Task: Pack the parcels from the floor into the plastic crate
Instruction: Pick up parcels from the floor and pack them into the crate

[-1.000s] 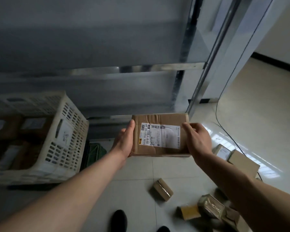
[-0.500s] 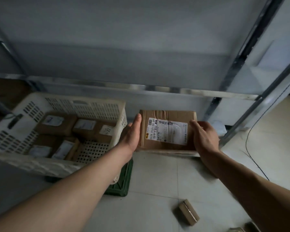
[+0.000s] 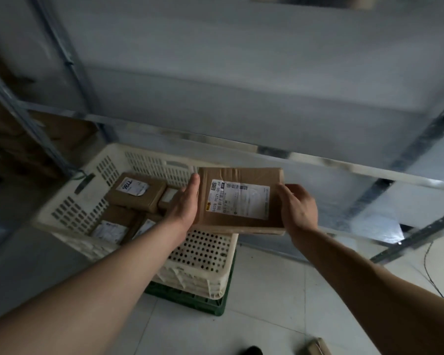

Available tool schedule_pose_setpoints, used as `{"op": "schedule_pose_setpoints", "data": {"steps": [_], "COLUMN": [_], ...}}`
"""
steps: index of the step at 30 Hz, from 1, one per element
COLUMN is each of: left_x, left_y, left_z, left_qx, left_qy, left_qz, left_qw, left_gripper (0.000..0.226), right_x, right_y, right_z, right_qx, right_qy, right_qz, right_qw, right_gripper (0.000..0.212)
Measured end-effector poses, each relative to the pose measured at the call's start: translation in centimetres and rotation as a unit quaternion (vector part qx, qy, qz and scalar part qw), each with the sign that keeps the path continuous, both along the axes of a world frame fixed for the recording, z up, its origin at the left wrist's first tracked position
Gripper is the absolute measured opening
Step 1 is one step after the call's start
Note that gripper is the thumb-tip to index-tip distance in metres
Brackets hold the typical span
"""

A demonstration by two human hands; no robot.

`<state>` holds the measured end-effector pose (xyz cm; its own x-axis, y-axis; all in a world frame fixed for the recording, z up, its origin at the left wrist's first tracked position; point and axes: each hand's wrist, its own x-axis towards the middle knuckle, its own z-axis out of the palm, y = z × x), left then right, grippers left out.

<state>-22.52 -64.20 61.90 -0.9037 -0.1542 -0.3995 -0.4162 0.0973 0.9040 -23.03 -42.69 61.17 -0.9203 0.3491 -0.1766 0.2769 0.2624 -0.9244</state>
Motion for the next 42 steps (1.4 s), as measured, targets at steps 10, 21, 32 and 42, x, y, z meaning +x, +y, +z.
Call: {"op": "schedule_pose_setpoints", "data": {"steps": [10, 21, 32, 42], "left_x": [-6.5, -10.1, -11.7, -12.8], "left_y": [-7.3, -12.9, -18.2, -19.4], "left_z": [-3.6, -10.0, -17.2, -21.6], "left_qx": [-0.039, -0.056, -0.112, -0.163], "left_qy": [-0.099, -0.275, -0.337, -0.339], "left_qz": [0.074, 0.044, -0.094, -0.151], "left_qw": [0.992, 0.959, 0.930, 0.914], "left_gripper": [0.096, 0.068, 0.081, 0.056], "right_x": [-10.2, -14.8, -12.4, -10.1], "right_y": [-7.8, -12.9, -18.7, -20.4], "right_z": [-3.9, -9.3, -15.7, -19.7], "right_qx": [0.023, 0.058, 0.074, 0.112], "right_qy": [-0.035, -0.125, -0.232, -0.247], "right_qz": [0.102, 0.162, 0.099, 0.066], "right_qw": [0.994, 0.977, 0.965, 0.960], "right_gripper": [0.025, 0.026, 0.055, 0.036]}}
